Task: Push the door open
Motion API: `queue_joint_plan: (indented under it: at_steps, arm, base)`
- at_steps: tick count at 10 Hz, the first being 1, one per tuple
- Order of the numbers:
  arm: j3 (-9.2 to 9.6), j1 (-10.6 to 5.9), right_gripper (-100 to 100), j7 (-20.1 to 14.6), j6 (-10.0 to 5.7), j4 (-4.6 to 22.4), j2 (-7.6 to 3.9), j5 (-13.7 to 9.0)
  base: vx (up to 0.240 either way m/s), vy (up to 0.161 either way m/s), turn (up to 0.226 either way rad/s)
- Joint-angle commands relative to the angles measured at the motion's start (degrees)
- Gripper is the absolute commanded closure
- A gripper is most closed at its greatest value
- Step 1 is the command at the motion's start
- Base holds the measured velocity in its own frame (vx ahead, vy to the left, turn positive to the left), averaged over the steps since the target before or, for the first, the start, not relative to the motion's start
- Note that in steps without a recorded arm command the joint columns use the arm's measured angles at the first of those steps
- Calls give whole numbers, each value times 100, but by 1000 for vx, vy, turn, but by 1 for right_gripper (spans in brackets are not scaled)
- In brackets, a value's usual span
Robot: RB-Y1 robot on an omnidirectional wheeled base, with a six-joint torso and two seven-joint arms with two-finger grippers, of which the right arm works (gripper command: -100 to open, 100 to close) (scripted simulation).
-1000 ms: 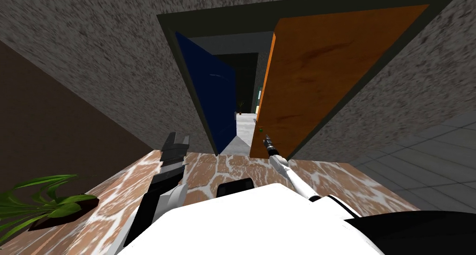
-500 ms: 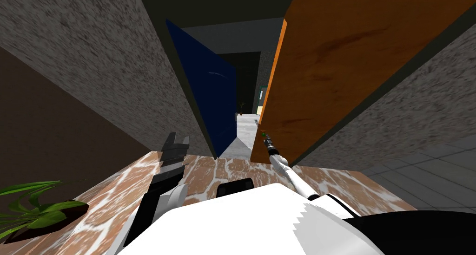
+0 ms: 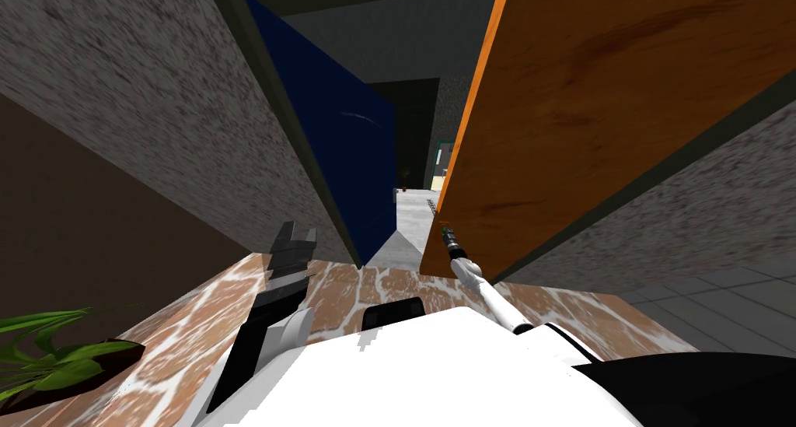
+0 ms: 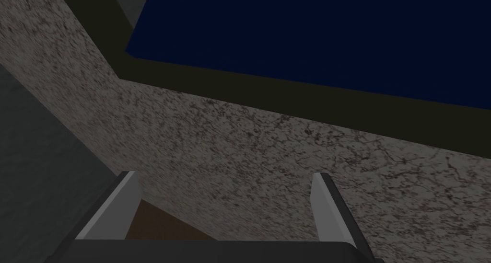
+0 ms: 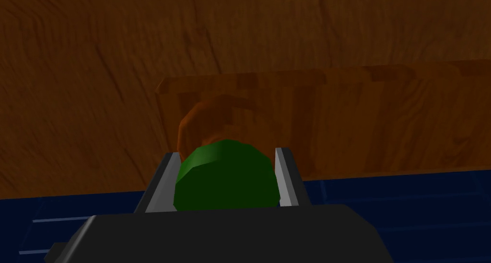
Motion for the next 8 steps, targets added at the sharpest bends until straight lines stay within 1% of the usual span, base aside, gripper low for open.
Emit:
queue_joint_plan:
  at_steps: [1,4,5,7,8]
  arm:
    - [21,30,100,0,-12,9,18,3]
    - [21,30,100,0,-12,9,18,3]
    - [28,-33,100,-196,16,17,10,-48]
    - [51,-54,100,-373,35,32,20,-92]
    - [71,-72,100,-524,52,45,29,-130]
  base:
    - [-18,-1,14]
    - [0,0,0]
    - [39,-1,-23]
    - [54,-7,-33]
    - [54,-5,-35]
